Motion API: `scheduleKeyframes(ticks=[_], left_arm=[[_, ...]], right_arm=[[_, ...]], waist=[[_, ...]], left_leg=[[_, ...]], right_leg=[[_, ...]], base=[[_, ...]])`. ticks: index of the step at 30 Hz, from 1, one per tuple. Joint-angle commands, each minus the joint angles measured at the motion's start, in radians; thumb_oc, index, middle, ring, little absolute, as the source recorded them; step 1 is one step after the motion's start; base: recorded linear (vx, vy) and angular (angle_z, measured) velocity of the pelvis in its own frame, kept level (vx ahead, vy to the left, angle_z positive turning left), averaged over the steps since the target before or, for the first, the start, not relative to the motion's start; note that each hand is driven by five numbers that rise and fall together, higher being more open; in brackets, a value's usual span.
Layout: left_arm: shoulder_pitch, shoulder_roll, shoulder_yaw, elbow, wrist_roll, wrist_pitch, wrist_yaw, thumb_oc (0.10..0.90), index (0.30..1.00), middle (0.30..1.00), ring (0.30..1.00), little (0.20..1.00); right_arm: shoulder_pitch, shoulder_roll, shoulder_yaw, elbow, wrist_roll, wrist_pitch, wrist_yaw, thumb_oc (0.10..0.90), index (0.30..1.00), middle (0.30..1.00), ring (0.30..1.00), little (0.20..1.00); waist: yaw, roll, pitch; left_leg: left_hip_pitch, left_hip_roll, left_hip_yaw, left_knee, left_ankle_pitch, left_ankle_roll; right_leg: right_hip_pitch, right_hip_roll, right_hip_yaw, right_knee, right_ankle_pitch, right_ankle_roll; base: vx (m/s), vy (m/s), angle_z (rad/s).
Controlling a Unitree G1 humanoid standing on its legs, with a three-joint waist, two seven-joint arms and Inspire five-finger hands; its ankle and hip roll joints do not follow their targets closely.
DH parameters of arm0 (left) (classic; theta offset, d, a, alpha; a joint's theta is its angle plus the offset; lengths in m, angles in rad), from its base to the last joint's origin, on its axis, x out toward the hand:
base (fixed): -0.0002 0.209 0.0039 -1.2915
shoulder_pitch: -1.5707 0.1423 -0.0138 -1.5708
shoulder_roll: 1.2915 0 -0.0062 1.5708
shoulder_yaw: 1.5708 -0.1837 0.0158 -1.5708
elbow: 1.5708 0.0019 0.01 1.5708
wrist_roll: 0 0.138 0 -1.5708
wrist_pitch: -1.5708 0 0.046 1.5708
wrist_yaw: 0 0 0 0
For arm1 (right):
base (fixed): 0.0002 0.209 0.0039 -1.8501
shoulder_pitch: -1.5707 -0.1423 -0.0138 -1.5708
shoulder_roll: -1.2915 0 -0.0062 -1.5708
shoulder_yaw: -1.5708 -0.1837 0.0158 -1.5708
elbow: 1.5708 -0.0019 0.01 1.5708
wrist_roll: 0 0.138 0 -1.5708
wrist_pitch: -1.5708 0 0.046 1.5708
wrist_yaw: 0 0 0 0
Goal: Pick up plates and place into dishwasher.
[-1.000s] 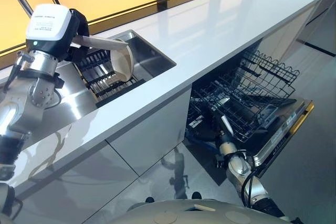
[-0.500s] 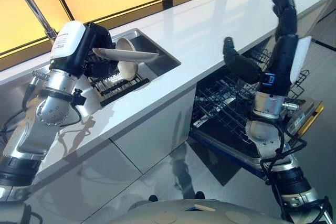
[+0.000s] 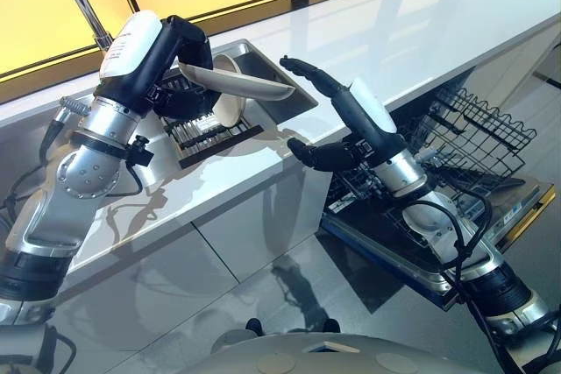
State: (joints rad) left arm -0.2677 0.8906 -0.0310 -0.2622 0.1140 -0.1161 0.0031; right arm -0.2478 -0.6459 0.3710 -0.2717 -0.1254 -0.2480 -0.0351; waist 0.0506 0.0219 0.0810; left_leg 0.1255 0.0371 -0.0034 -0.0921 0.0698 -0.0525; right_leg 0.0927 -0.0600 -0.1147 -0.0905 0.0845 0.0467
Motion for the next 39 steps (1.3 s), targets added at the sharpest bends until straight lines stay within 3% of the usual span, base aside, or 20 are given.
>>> scheduleKeyframes(ticks=[1, 4, 10, 11, 12, 13, 14, 19, 25, 28, 29, 30, 39], left_arm=[[-0.187, 0.032, -0.041, -0.067, -0.091, -0.041, -0.002, 0.100, 0.300, 0.300, 0.300, 0.200], [-0.202, -0.009, -0.091, -0.091, -0.203, -0.017, -0.107, 0.100, 0.300, 0.300, 0.300, 0.200], [-0.205, -0.073, -0.185, -0.133, -0.367, 0.101, -0.296, 0.100, 0.300, 0.300, 0.300, 0.200], [-0.212, -0.081, -0.207, -0.133, -0.387, 0.126, -0.311, 0.100, 0.300, 0.300, 0.300, 0.200], [-0.217, -0.087, -0.221, -0.132, -0.402, 0.141, -0.323, 0.100, 0.300, 0.300, 0.300, 0.200], [-0.221, -0.096, -0.236, -0.127, -0.411, 0.151, -0.335, 0.100, 0.300, 0.300, 0.300, 0.200], [-0.222, -0.099, -0.248, -0.127, -0.420, 0.159, -0.338, 0.100, 0.300, 0.300, 0.300, 0.200], [-0.235, -0.094, -0.275, -0.110, -0.439, 0.155, -0.319, 0.100, 0.300, 0.300, 0.300, 0.200], [-0.210, -0.066, -0.194, -0.114, -0.417, 0.122, -0.276, 0.111, 0.309, 0.309, 0.309, 0.211], [-0.173, -0.054, -0.131, -0.113, -0.420, 0.101, -0.255, 0.476, 0.622, 0.622, 0.622, 0.576], [-0.161, -0.049, -0.113, -0.111, -0.428, 0.102, -0.243, 0.476, 0.622, 0.622, 0.622, 0.576], [-0.146, -0.044, -0.095, -0.099, -0.447, 0.090, -0.234, 0.800, 0.900, 0.900, 0.900, 0.900], [0.014, -0.043, 0.104, -0.023, -0.465, 0.028, -0.142, 0.800, 0.900, 0.900, 0.900, 0.900]], right_arm=[[-0.153, 0.035, 0.012, -0.120, 0.092, -0.029, -0.007, 0.800, 0.900, 0.900, 0.900, 0.900], [-0.166, 0.067, 0.035, -0.119, 0.125, 0.007, -0.022, 0.800, 0.900, 0.900, 0.900, 0.900], [-0.168, 0.114, 0.059, -0.104, 0.102, 0.043, -0.069, 0.800, 0.900, 0.900, 0.900, 0.900], [-0.173, 0.117, 0.064, -0.097, 0.104, 0.045, -0.079, 0.737, 0.846, 0.846, 0.846, 0.837], [-0.177, 0.122, 0.068, -0.093, 0.105, 0.050, -0.085, 0.737, 0.846, 0.846, 0.846, 0.837], [-0.177, 0.126, 0.070, -0.086, 0.107, 0.048, -0.091, 0.141, 0.335, 0.335, 0.335, 0.241], [-0.174, 0.128, 0.073, -0.082, 0.106, 0.045, -0.100, 0.100, 0.300, 0.300, 0.300, 0.200], [-0.166, 0.128, 0.072, -0.061, 0.095, 0.047, -0.140, 0.100, 0.300, 0.300, 0.300, 0.200], [-0.127, 0.094, 0.008, -0.057, 0.033, 0.065, -0.157, 0.100, 0.300, 0.300, 0.300, 0.200], [-0.097, 0.069, -0.046, -0.053, -0.009, 0.067, -0.183, 0.100, 0.300, 0.300, 0.300, 0.200], [-0.089, 0.063, -0.060, -0.048, -0.029, 0.066, -0.204, 0.100, 0.300, 0.300, 0.300, 0.200], [-0.082, 0.053, -0.086, -0.038, -0.047, 0.058, -0.229, 0.100, 0.300, 0.300, 0.300, 0.200], [-0.033, -0.020, -0.371, 0.055, -0.130, 0.006, -0.531, 0.100, 0.300, 0.300, 0.300, 0.200]], waist=[[-0.008, -0.022, -0.065], [-0.008, -0.022, -0.063], [-0.013, -0.018, -0.059], [-0.015, -0.017, -0.058], [-0.017, -0.016, -0.059], [-0.018, -0.016, -0.058], [-0.019, -0.016, -0.057], [-0.021, -0.015, -0.060], [-0.015, -0.018, -0.064], [-0.011, -0.017, -0.064], [-0.009, -0.017, -0.064], [-0.007, -0.017, -0.064], [0.013, -0.015, -0.063]], left_leg=[[-0.011, -0.101, 0.041, 0.014, -0.119, 0.063], [-0.009, -0.100, 0.041, 0.014, -0.119, 0.063], [-0.004, -0.100, 0.046, 0.014, -0.120, 0.066], [-0.004, -0.100, 0.048, 0.014, -0.120, 0.066], [-0.004, -0.101, 0.049, 0.014, -0.120, 0.067], [-0.004, -0.100, 0.051, 0.015, -0.120, 0.067], [-0.004, -0.100, 0.053, 0.015, -0.120, 0.067], [-0.005, -0.100, 0.059, 0.016, -0.118, 0.069], [-0.009, -0.101, 0.052, 0.014, -0.115, 0.070], [-0.011, -0.100, 0.044, 0.013, -0.113, 0.069], [-0.012, -0.101, 0.041, 0.013, -0.113, 0.068], [-0.011, -0.101, 0.039, 0.013, -0.113, 0.069], [-0.008, -0.105, 0.015, 0.011, -0.118, 0.067]], right_leg=[[0.011, 0.035, 0.008, 0.041, -0.111, 0.031], [0.012, 0.036, 0.007, 0.043, -0.111, 0.033], [0.013, 0.039, 0.010, 0.044, -0.110, 0.034], [0.013, 0.039, 0.011, 0.044, -0.110, 0.034], [0.013, 0.040, 0.011, 0.043, -0.109, 0.034], [0.014, 0.040, 0.012, 0.042, -0.109, 0.034], [0.014, 0.040, 0.012, 0.043, -0.109, 0.034], [0.015, 0.041, 0.010, 0.043, -0.110, 0.034], [0.017, 0.040, 0.002, 0.044, -0.115, 0.032], [0.016, 0.037, -0.004, 0.048, -0.117, 0.032], [0.017, 0.036, -0.006, 0.048, -0.118, 0.032], [0.019, 0.035, -0.009, 0.049, -0.118, 0.032], [0.029, 0.030, -0.033, 0.038, -0.116, 0.032]], base=[[0.00, 0.000, 0.00], [0.00, 0.000, 0.00], [0.00, 0.000, -0.01], [0.01, 0.000, -0.03], [0.00, 0.000, 0.00], [0.00, 0.000, 0.00], [0.00, 0.000, 0.00], [0.00, 0.000, 0.00], [0.00, 0.000, 0.00], [0.00, 0.000, 0.00], [0.01, 0.003, 0.04], [0.01, 0.002, 0.04], [0.01, 0.004, 0.09]])
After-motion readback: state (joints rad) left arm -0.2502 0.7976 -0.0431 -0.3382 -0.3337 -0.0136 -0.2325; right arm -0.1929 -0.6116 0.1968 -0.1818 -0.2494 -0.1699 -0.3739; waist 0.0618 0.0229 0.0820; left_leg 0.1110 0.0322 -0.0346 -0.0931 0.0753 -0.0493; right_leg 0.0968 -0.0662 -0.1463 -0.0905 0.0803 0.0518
